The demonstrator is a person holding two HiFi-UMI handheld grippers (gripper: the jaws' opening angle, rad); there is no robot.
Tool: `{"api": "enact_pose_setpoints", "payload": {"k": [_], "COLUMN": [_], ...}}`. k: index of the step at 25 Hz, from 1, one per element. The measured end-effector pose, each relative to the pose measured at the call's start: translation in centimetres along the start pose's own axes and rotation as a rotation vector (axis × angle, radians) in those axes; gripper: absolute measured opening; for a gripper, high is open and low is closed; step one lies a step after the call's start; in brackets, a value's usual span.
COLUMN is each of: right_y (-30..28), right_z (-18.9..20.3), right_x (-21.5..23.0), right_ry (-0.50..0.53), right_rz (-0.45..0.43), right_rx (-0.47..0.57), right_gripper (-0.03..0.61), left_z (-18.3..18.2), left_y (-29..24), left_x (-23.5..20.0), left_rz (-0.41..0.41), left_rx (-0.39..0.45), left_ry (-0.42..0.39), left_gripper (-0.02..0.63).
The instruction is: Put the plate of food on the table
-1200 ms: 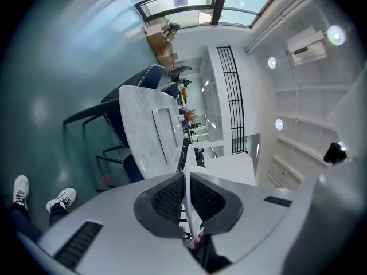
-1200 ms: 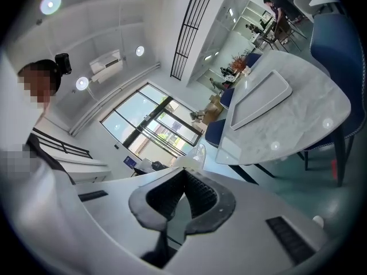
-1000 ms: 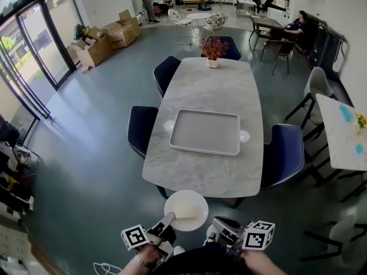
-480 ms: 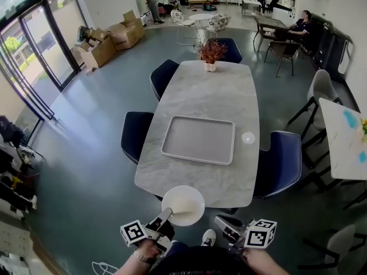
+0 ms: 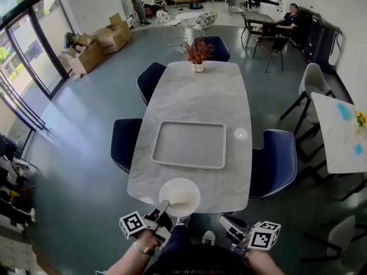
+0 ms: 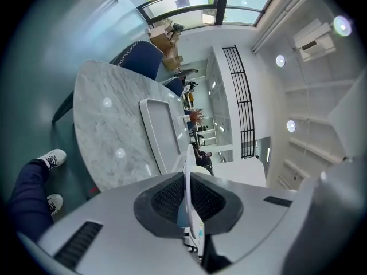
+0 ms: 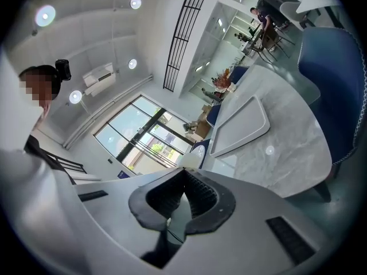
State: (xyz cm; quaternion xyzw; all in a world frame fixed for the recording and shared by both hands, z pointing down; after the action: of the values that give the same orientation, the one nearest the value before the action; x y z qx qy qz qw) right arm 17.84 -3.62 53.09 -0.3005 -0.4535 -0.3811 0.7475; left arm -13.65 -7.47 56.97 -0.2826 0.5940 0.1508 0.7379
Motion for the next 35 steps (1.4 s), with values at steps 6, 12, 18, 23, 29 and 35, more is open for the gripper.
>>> {"api": "enact_pose_setpoints", "payload": {"k": [6, 12, 18, 23, 29, 35], "right_y": [-1.5, -3.9, -5.5, -6.6, -7.1, -6.9], "right_z": [-1.6, -2.6, -3.5, -3.6, -3.5, -2.6], "right_x": [0.2, 0.4, 1.1, 1.2, 1.5, 2.0], "right_ry": [-0.005, 0.008, -0.009, -0.034, -0.064, -0.107], "right_rz": [0.058, 0.134, 0.191, 0.231, 0.277, 0.312], "right_rx": [0.092, 0.154, 0.202, 0.236, 0.286, 0.342], "right_gripper": [0.011, 0.011, 0.011, 0.011, 0.011, 0.011], "left_z": [-4.2, -9.0, -12.6, -14.4, -16.0, -16.9], "left_y": [-4.9, -10.1, -16.0, -19.9, -23.8, -26.7], "left_x": [-0.4, -0.9, -2.0, -3.3, -5.3, -7.0], "left_rz": [-0.023, -0.051, -0.079, -0.115, -0.173, -0.233], "left_rx": [-0.078, -0.144, -0.159, -0.175, -0.173, -0.176], "left_ry": [-0.026, -0.067, -0.06, -0.039, 0.0, 0.002], "left_gripper": [0.023, 0.023, 0.023, 0.023, 0.023, 0.023]}}
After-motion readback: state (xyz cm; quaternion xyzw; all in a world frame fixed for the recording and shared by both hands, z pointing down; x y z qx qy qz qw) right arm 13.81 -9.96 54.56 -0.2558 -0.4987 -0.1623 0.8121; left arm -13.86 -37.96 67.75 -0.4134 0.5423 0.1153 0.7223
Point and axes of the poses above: the fingertips, and each gripper's own axes: y backward along the fingers, x to its right, z out of its underside, the point moved 8 cm from there along y, backward along the fingers, and after that the axes turned 2 degrees about -y, right-handed, at the moved point
